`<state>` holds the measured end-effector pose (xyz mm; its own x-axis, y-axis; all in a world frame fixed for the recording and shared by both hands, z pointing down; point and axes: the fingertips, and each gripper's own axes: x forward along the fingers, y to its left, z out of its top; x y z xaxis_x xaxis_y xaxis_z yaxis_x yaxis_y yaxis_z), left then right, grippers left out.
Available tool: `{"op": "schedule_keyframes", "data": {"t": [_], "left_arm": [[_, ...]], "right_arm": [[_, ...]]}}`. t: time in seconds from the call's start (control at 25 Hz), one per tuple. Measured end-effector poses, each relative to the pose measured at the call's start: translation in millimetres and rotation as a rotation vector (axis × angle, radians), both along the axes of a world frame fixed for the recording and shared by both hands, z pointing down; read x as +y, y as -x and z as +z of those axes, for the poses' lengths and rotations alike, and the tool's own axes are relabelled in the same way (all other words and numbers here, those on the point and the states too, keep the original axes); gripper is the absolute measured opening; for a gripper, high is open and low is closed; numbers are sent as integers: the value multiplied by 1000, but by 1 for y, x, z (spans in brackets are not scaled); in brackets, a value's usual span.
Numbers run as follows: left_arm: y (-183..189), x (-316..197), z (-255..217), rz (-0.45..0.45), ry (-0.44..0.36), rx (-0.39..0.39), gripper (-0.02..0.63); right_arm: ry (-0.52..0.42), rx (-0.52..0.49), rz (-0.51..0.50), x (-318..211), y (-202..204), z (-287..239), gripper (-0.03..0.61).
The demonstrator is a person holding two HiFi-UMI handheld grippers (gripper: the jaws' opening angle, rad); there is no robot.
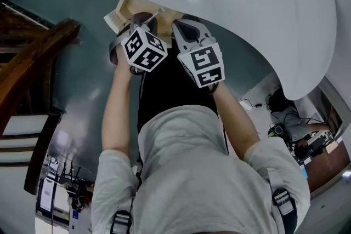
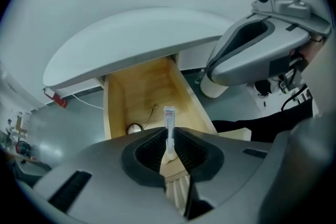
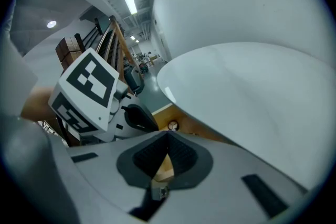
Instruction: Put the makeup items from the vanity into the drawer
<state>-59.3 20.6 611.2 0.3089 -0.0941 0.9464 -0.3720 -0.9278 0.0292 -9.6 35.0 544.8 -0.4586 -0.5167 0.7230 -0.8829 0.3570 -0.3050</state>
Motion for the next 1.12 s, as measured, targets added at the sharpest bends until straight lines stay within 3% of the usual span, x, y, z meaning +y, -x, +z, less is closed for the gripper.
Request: {"op": "schedule_keyframes", "data": {"t": [0.32, 0.64, 0.92, 1.12], "left_arm": [[-6, 4, 30, 124, -2, -37, 52], [-15, 7, 38, 189, -2, -1, 52], [-16, 20, 55, 363, 33, -82, 52], [-13, 22, 61, 378, 42, -125, 52]], "right_arm": [[13, 13, 26, 1, -3, 17, 14], [19, 38, 26, 5, -6, 28, 14], [17, 47, 28, 11, -8, 33, 14], [25, 43, 36, 16, -9, 38, 14]]}}
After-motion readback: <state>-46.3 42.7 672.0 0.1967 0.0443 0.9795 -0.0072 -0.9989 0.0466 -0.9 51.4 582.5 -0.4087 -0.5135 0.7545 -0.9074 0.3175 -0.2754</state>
